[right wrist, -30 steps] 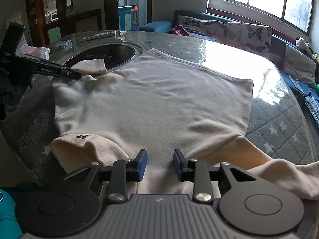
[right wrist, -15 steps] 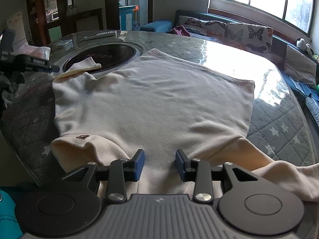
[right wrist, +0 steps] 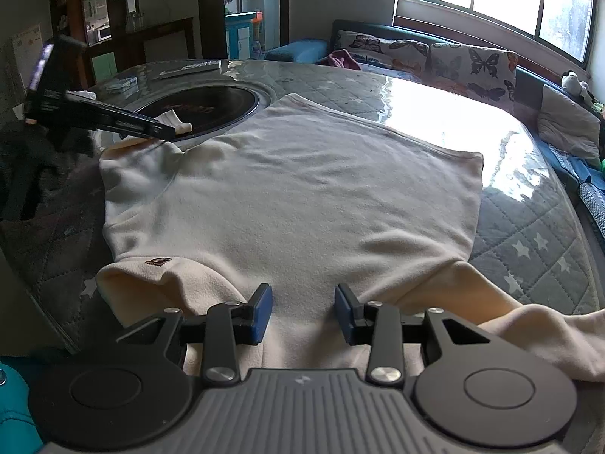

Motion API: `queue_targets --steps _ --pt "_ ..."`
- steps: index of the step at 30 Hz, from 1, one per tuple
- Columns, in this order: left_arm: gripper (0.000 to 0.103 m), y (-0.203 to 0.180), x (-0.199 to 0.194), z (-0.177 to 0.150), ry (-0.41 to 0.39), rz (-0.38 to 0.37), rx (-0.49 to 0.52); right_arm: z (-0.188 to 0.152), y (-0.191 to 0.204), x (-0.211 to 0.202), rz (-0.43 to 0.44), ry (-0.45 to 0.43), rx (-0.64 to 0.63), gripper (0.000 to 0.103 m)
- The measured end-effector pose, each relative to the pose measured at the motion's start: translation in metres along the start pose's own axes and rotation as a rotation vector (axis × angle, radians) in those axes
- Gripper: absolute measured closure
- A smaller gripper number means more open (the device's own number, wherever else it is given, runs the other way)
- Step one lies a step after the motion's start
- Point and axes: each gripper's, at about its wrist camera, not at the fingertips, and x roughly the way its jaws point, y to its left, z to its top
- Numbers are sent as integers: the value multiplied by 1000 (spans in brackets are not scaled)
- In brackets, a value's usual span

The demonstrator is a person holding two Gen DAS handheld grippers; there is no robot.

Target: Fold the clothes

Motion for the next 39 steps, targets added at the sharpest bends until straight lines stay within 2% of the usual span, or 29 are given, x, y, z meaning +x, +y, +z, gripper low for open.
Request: queue_targets --steps 2,4,7,18,33,36,39 --pt "71 0 2 -3 -3 9 13 0 -1 0 3 -2 2 66" --pt "89 12 -7 -7 -21 27 -30 0 -1 0 3 -2 2 66" --pt "98 30 -19 -12 -47 53 -94 0 -1 0 4 -2 0 66" --pt "99 94 -63 -33 -139 148 -328 1 3 1 -5 -5 -12 65" --pt "100 129 -75 -74 -63 257 -412 4 4 7 30 -8 -51 65" --pt "95 123 -79 -69 -73 241 -402 3 1 5 29 -9 -50 65" --pt "95 118 -82 -64 -82 225 -392 -1 -1 -3 29 -17 -40 65"
